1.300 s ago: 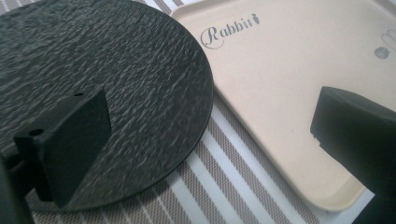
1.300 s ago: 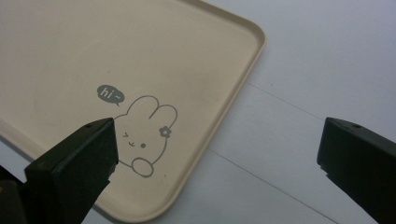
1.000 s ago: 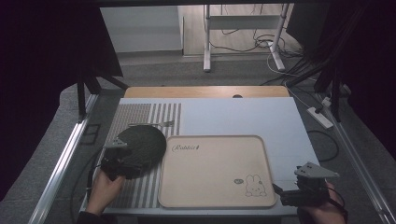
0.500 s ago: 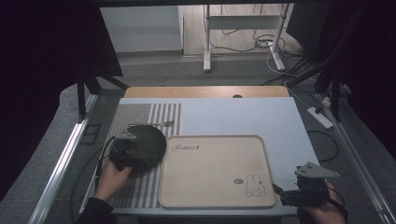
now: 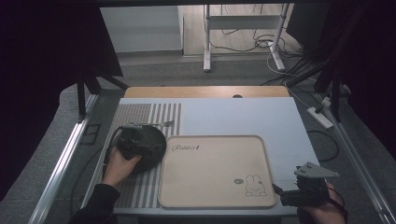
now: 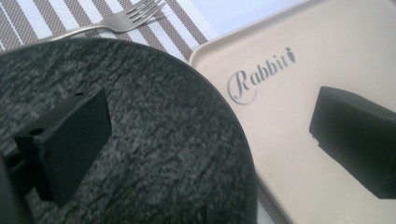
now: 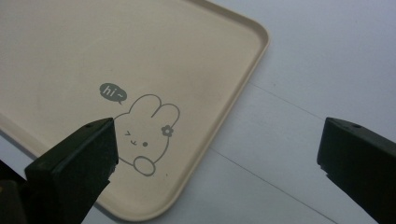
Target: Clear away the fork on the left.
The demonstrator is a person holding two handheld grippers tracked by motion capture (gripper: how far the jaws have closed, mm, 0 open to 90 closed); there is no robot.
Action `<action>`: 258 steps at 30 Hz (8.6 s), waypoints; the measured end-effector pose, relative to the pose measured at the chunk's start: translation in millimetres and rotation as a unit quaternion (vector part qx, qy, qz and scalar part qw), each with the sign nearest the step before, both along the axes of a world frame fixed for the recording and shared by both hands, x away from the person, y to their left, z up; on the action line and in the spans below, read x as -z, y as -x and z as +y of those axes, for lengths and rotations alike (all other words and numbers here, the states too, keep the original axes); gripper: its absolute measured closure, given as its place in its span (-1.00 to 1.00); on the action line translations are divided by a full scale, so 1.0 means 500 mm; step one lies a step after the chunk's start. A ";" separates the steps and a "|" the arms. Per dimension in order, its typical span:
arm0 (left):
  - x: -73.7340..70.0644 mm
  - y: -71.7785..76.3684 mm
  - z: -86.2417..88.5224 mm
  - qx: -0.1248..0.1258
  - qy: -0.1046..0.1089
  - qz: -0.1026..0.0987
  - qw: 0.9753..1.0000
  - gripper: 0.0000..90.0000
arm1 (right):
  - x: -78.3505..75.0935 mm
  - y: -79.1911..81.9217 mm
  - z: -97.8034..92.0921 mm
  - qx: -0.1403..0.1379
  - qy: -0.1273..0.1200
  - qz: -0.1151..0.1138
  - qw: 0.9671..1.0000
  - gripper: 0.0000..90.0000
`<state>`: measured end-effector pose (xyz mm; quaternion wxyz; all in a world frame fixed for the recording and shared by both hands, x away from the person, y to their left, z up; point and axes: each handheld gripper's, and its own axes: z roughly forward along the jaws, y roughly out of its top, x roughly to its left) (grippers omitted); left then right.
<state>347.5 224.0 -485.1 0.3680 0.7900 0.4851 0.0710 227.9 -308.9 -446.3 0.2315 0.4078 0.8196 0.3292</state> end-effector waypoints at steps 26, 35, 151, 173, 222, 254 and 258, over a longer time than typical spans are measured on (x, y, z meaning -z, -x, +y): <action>0.015 -0.106 -0.031 0.030 -0.024 0.019 0.999 -1.00 | 0.000 -0.001 0.000 -0.003 0.000 0.003 1.000 -1.00; 0.020 -0.141 -0.036 0.030 -0.030 0.022 0.999 -1.00 | 0.000 0.000 0.000 -0.005 0.003 0.003 1.000 -1.00; 0.068 -0.330 0.059 0.083 -0.176 0.047 0.980 0.37 | 0.002 0.000 0.002 -0.019 0.006 0.007 1.000 -1.00; 0.053 -0.305 0.074 0.124 -0.295 -0.016 0.947 0.92 | 0.002 0.000 0.004 -0.025 0.009 0.008 1.000 -1.00; -0.003 -0.102 0.047 0.094 -0.115 0.063 0.987 0.91 | -0.001 0.005 0.004 -0.026 0.011 -0.001 1.000 -1.00; -0.025 0.054 -0.042 0.098 -0.104 0.078 0.987 0.91 | -0.001 0.009 0.005 -0.034 0.010 -0.004 0.999 -1.00; -0.026 0.064 -0.052 0.094 -0.098 0.078 0.988 0.91 | -0.001 0.009 0.005 -0.034 0.011 -0.004 0.999 -1.00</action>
